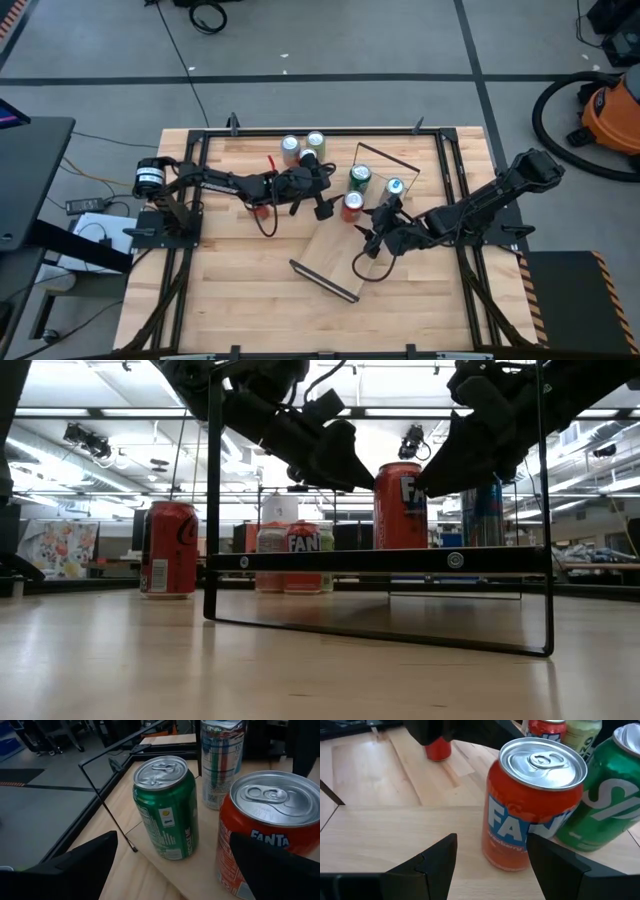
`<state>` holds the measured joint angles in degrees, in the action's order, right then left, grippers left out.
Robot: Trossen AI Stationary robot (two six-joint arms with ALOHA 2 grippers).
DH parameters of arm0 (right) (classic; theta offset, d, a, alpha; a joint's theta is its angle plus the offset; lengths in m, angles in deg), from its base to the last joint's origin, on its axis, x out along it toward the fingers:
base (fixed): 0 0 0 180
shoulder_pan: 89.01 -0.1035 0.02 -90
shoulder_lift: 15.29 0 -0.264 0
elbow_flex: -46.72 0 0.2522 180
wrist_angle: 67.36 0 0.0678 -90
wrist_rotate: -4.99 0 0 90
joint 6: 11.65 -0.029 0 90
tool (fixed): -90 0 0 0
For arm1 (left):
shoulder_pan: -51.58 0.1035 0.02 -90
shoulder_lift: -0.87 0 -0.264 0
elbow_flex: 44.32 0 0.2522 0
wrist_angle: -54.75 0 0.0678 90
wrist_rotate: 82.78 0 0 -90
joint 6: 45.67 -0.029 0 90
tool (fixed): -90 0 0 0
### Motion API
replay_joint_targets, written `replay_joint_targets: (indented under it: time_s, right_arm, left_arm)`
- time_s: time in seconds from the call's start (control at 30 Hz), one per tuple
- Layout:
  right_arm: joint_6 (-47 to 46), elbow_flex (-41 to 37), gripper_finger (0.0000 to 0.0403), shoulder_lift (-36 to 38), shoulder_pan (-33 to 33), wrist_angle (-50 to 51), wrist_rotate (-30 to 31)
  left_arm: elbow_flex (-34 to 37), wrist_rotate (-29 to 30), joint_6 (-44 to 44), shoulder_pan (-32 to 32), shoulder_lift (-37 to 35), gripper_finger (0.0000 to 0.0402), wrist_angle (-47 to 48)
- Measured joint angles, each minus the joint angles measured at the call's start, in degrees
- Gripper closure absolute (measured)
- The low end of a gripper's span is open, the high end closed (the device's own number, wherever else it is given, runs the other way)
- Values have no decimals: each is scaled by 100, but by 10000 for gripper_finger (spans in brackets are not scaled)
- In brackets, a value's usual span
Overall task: Place canned beverage on shelf
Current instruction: Put the bottom orange soda can on the shelf
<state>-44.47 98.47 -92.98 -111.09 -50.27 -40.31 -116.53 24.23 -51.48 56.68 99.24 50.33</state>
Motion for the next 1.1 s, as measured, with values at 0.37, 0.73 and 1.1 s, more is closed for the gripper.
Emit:
replay_joint_targets:
  time_s: [0.37,0.73,1.1]
  right_arm:
    - [-62,2,153,4,-121,-94,-258]
    - [-5,4,153,-549,0,-485,-372]
    - [120,4,153,-758,286,-599,-426]
  left_arm:
    - [-4,121,-126,-11,-468,2,1039]
    - [-6,-366,123,-94,-385,2,1291]
    - [-4,-168,72,-60,-348,2,1238]
